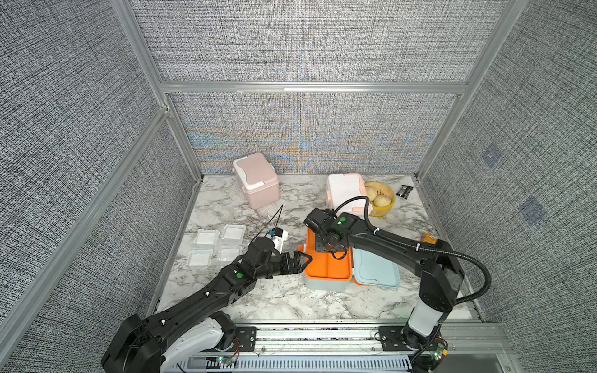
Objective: Open first aid kits and take out gauze
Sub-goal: Pick up the compartment layer from the first aid kit.
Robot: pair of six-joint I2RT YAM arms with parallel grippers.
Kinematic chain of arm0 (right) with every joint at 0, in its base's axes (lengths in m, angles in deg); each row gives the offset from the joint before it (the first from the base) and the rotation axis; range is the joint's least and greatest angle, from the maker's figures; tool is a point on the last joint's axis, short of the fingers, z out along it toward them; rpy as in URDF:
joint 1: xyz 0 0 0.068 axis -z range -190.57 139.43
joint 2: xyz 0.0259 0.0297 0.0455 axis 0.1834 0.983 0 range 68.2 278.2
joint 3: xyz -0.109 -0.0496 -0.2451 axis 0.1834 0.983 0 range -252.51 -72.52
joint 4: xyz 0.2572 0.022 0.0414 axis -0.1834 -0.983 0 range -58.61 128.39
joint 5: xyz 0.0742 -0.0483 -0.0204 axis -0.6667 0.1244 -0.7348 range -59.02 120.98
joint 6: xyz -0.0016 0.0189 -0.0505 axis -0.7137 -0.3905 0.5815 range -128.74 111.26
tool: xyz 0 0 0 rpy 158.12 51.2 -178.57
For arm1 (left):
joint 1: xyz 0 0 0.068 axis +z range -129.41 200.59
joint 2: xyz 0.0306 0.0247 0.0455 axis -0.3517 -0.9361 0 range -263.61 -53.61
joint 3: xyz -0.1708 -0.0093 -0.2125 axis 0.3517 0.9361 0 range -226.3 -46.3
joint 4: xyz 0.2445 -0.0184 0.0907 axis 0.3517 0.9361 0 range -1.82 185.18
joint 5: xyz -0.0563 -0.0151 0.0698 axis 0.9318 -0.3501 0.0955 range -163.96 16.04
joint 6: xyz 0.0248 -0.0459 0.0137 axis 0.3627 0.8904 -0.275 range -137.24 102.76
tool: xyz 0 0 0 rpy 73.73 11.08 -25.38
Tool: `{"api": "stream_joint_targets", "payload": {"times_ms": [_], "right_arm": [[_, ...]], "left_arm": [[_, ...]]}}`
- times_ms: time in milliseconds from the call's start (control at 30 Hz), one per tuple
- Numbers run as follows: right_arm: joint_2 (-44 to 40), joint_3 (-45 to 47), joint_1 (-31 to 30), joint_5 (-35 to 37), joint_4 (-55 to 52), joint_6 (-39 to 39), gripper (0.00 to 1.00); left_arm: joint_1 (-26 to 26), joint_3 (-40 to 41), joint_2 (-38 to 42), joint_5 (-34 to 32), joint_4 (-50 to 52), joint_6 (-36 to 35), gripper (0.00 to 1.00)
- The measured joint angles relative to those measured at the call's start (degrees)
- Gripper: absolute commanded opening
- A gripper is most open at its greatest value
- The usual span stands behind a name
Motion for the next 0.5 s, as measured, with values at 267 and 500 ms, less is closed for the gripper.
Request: {"api": "stream_joint_targets", "payload": {"times_ms": [267,500], "right_arm": [[0.57,-1.66,-1.25,-0.57,-1.31,-0.79,0.0],[-0.15,-4.72,-3.21,1.95,-3.87,-1.29,0.0]], "left_arm": [[-0.37,0.85,3.43,-1.44,0.07,0.48,1.0],[-0.46,1.57,7.17,-3.15,0.94,0.92,1.0]]}}
